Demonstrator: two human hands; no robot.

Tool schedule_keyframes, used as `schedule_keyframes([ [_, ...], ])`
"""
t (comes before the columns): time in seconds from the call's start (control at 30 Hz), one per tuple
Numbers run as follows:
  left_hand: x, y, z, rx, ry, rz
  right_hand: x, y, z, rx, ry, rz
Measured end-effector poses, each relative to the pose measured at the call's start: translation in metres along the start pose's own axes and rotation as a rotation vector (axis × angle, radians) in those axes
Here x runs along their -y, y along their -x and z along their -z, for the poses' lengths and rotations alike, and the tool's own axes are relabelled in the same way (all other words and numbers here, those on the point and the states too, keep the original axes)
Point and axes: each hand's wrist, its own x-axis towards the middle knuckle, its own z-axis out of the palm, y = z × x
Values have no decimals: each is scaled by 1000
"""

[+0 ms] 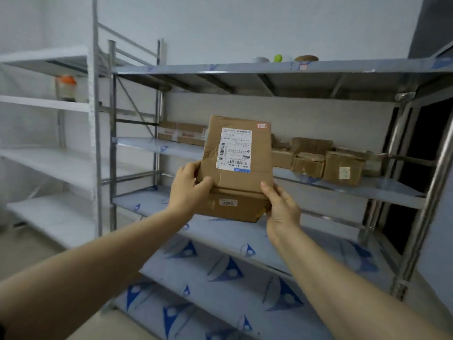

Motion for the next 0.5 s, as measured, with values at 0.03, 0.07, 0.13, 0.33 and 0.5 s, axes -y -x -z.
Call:
schedule_keyframes([
  [0.03,17,-4,21,-22,3,37,-19,3,-22,23,2,-35],
  [0.07,35,-7,43,-46,4,62,-38,8,-45,42,6,-68],
  [0.13,70,-13,86,-87,-41,95,-75,18,-91,83,20,-123],
  [0.33,176,-31,204,-186,-193,220,-182,45,-220,203,50,-332],
  [0.5,246,-56,274,-231,-272,319,-256,58,-299,264,75,-529],
])
